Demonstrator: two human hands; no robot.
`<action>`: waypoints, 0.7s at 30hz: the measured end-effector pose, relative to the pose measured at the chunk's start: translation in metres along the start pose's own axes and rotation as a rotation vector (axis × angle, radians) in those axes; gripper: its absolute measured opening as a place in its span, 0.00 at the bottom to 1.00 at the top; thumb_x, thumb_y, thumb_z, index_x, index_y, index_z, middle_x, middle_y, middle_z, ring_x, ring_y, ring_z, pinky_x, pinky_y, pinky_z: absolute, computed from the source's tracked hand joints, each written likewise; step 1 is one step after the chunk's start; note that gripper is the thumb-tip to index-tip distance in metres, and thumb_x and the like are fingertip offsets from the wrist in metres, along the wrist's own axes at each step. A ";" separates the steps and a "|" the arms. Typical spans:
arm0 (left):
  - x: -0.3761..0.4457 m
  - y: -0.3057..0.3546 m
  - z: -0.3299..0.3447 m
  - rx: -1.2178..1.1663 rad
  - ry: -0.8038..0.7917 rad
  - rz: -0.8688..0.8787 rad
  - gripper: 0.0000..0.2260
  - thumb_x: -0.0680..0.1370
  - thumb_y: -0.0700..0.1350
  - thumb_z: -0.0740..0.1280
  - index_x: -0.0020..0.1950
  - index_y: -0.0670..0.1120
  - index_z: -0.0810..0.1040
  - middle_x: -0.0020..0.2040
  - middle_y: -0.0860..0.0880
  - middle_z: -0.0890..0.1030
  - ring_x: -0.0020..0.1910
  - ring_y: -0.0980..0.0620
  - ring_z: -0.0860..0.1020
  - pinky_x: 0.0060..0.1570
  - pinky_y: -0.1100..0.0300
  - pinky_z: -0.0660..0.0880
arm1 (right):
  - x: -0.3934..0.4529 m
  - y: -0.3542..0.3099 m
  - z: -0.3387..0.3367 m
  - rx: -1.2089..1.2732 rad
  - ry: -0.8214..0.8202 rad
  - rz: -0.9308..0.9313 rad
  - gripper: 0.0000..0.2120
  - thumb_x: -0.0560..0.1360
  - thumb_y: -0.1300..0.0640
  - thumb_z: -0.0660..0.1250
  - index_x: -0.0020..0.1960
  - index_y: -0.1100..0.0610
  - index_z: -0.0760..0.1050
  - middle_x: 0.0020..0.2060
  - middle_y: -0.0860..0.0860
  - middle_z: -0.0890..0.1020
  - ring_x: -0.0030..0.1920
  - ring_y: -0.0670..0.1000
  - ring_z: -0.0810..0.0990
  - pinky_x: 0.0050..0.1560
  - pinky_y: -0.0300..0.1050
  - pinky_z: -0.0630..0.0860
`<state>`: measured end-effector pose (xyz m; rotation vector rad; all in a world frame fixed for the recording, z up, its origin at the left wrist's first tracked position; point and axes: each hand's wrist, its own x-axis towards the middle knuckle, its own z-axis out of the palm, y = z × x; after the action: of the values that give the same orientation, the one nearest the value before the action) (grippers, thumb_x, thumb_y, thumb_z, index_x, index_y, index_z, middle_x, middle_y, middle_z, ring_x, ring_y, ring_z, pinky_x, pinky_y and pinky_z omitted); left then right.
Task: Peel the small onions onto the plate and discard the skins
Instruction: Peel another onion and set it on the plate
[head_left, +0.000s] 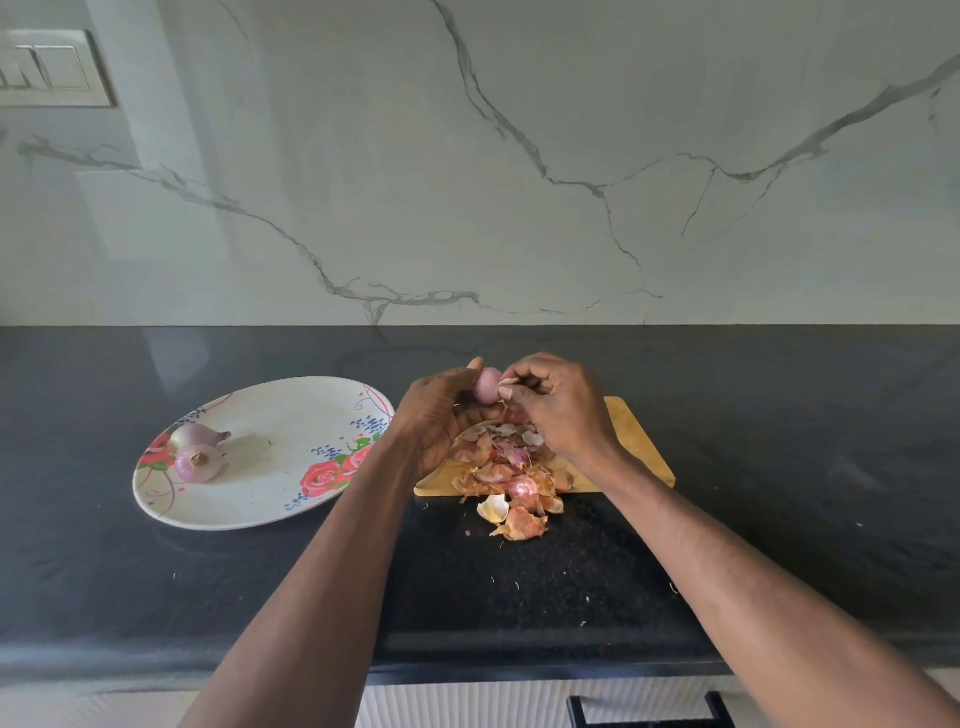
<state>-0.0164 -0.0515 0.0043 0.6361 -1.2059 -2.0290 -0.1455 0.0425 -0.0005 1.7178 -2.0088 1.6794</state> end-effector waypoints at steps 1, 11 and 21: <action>-0.001 0.001 0.000 0.012 -0.026 0.004 0.09 0.80 0.39 0.68 0.53 0.33 0.81 0.46 0.38 0.83 0.38 0.47 0.83 0.37 0.60 0.82 | 0.000 0.000 -0.001 0.006 0.010 0.009 0.03 0.74 0.62 0.75 0.46 0.56 0.84 0.42 0.45 0.83 0.42 0.42 0.81 0.41 0.31 0.75; -0.001 0.006 -0.002 -0.188 -0.019 0.023 0.12 0.84 0.38 0.59 0.61 0.33 0.75 0.48 0.34 0.83 0.40 0.43 0.83 0.38 0.59 0.82 | -0.003 -0.010 -0.008 0.186 -0.002 0.184 0.05 0.77 0.66 0.68 0.49 0.58 0.80 0.38 0.49 0.82 0.31 0.43 0.81 0.31 0.34 0.75; -0.003 0.008 -0.005 -0.099 -0.041 0.015 0.10 0.83 0.38 0.59 0.59 0.36 0.76 0.44 0.37 0.82 0.37 0.46 0.79 0.35 0.60 0.78 | -0.008 -0.010 -0.004 -0.009 0.016 -0.037 0.16 0.76 0.60 0.72 0.63 0.55 0.80 0.47 0.48 0.82 0.42 0.42 0.80 0.40 0.30 0.78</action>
<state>-0.0087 -0.0547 0.0094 0.5384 -1.1222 -2.0847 -0.1372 0.0525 0.0035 1.7219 -1.9617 1.6653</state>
